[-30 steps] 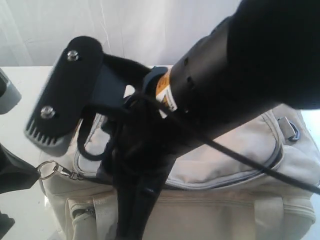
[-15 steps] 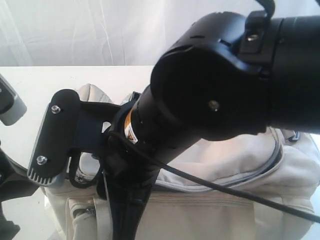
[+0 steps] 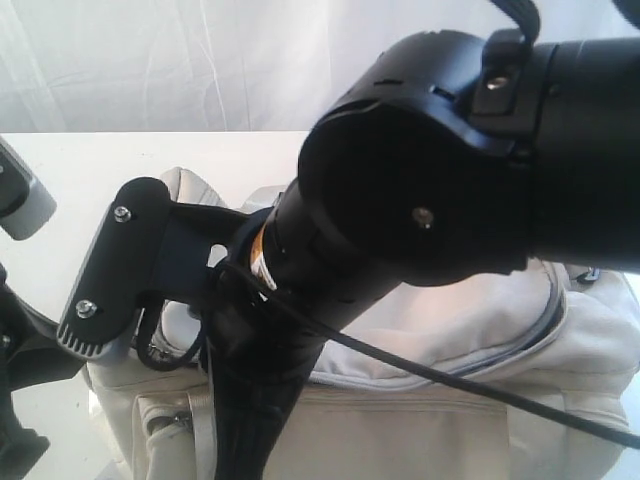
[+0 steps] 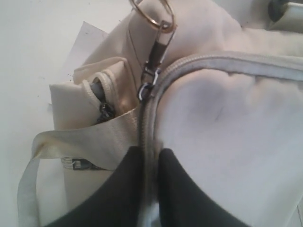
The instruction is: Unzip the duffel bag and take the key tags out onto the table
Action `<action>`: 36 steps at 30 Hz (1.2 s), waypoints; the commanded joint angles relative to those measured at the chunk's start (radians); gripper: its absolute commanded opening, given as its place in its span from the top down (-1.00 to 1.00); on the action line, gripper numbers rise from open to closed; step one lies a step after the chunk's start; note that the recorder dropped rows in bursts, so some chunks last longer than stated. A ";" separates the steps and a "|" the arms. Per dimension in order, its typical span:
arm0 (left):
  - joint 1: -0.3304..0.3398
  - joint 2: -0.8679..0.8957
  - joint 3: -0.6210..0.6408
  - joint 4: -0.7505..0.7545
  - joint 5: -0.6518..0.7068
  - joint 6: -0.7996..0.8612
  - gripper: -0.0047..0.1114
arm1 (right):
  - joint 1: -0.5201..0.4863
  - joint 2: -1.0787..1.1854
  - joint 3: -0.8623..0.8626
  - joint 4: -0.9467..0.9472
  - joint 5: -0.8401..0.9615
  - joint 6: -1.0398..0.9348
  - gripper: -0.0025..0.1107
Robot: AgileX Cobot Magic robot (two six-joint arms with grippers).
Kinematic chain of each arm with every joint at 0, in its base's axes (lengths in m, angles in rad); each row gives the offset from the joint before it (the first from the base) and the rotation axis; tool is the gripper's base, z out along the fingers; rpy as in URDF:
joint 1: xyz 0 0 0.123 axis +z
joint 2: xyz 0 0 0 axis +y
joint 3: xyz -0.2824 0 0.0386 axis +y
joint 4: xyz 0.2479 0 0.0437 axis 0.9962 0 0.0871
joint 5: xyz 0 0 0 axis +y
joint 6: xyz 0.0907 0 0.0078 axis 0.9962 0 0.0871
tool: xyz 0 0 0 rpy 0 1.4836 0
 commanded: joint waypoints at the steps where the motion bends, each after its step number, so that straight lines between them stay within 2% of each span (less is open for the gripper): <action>1: 0.004 0.000 0.004 0.018 0.001 -0.010 0.92 | 0.002 -0.001 0.028 0.014 0.000 0.012 0.96; 8: 0.004 0.029 -0.007 0.026 0.008 -0.020 0.92 | 0.002 -0.001 0.046 0.029 -0.008 0.023 0.96; 16: 0.004 0.127 -0.108 0.057 0.126 0.016 0.92 | 0.002 -0.001 0.046 0.029 -0.004 0.041 0.96; 25: 0.006 0.191 -0.208 0.050 0.178 0.065 0.92 | 0.002 -0.001 0.046 0.029 0.008 0.041 0.96; 30: 0.092 0.227 -0.248 0.047 0.201 0.107 0.92 | 0.002 -0.001 0.046 0.029 0.008 0.045 0.96; 36: 0.166 0.242 -0.251 0.027 0.154 0.183 0.92 | 0.002 -0.001 0.046 0.029 0.012 0.045 0.96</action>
